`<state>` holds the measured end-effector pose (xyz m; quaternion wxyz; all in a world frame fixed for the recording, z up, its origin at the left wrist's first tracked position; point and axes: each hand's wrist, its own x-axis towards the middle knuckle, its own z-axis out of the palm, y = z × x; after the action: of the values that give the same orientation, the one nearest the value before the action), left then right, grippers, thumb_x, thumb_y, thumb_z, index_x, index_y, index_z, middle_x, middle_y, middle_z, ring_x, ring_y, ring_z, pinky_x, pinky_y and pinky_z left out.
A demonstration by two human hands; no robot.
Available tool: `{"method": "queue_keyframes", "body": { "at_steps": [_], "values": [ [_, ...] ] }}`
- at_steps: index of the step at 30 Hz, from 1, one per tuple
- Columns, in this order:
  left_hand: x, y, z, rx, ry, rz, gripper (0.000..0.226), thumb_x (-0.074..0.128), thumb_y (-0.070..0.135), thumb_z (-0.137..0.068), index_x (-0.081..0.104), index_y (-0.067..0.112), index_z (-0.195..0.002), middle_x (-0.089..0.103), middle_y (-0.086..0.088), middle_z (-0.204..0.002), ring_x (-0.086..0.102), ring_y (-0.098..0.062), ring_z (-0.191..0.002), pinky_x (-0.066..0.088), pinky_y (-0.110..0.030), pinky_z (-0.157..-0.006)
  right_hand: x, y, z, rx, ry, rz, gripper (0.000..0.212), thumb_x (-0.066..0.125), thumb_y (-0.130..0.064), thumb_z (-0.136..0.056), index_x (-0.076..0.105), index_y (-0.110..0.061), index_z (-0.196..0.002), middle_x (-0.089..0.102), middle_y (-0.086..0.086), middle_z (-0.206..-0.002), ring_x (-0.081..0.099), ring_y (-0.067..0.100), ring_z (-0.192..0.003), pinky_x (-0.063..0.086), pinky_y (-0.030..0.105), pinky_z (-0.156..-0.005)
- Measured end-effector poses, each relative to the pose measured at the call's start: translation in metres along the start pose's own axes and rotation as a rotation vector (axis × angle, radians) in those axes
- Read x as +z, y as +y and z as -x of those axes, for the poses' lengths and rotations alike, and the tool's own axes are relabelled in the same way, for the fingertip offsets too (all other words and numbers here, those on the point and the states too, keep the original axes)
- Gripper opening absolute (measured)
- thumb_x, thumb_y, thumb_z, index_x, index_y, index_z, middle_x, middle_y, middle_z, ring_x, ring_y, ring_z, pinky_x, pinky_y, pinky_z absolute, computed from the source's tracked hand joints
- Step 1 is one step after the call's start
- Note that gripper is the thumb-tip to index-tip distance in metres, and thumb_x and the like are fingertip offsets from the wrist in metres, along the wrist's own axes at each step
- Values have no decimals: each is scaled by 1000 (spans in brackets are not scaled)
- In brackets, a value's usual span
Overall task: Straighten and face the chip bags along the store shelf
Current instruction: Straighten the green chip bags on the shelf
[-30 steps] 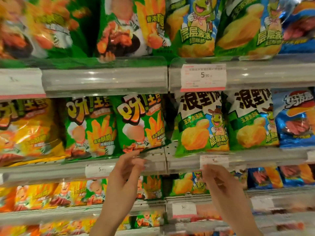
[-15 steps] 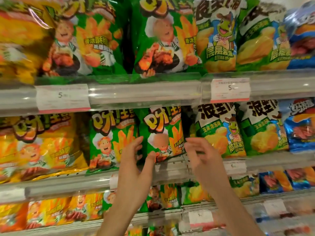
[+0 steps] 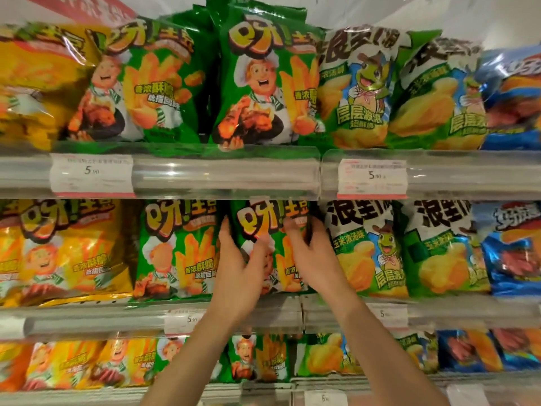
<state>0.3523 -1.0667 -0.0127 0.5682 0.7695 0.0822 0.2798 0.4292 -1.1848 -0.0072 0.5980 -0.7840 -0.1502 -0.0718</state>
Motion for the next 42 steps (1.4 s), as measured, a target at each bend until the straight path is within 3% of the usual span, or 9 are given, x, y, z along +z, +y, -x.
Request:
{"method": "queue_keyframes", "body": {
  "at_steps": [4,15,19,24,27,29,32,37,42],
  "values": [
    [-1,3,-33,-150,-30,109,84,46,61,-95,4,26,-160,36,4,-156,37,-17,-144,31,-30,-107,0,-11,-8,150,-135,-2,67,38,-69,-95,28,-34,-152,51,-9,-135,48,19,-132,35,30,-101],
    [6,-3,-42,-140,-55,83,80,36,63,-98,5,24,-160,35,-5,-159,36,-25,-144,29,-27,-98,5,-11,8,213,-4,-28,70,36,-74,-92,36,-29,-146,49,-9,-126,48,14,-115,33,30,-96],
    [7,-8,-55,-108,-73,16,80,38,70,-93,19,26,-158,59,-5,-135,62,-18,-103,41,-27,-88,5,-12,7,260,27,60,88,28,-82,-88,25,-24,-154,41,5,-154,42,30,-139,32,45,-113],
    [2,-6,-48,-78,-58,-9,70,30,65,-98,17,29,-156,57,17,-93,52,0,-72,41,-20,-63,4,-11,8,218,17,93,91,29,-84,-86,20,-26,-156,38,4,-157,42,29,-141,33,45,-115],
    [-5,-15,-37,88,-17,-35,69,29,69,-96,1,46,-155,58,7,-133,61,-8,-111,45,-21,-87,-3,-4,22,-13,34,104,79,32,-77,-90,3,-44,-155,25,-10,-163,39,19,-143,35,47,-117],
    [-10,-24,-38,213,-21,-120,64,31,66,-97,-1,57,-151,31,4,-161,38,2,-132,34,-22,-100,-6,-2,30,-161,20,231,71,31,-69,-95,-7,-51,-153,12,-16,-165,41,17,-140,43,46,-111],
    [-9,-22,-39,290,-87,-227,53,32,50,-103,3,58,-147,20,1,-165,30,20,-109,27,-13,-90,-4,1,29,-245,-44,427,64,23,-67,-97,-14,-59,-148,-1,-14,-166,48,28,-136,51,47,-100],
    [0,-21,-54,238,-106,-198,53,30,45,-107,10,49,-156,30,-6,-161,31,-23,-145,28,-27,-103,-6,2,12,-225,-82,486,66,22,-63,-99,-5,-44,-156,5,4,-167,39,34,-142,44,45,-106],
    [1,-28,-48,247,-118,-221,63,31,48,-105,-5,43,-156,31,-6,-160,28,-18,-146,23,-25,-108,-7,8,20,-240,-99,474,64,20,-65,-98,-12,-53,-153,6,1,-167,33,31,-147,44,49,-108]
  ]
}}
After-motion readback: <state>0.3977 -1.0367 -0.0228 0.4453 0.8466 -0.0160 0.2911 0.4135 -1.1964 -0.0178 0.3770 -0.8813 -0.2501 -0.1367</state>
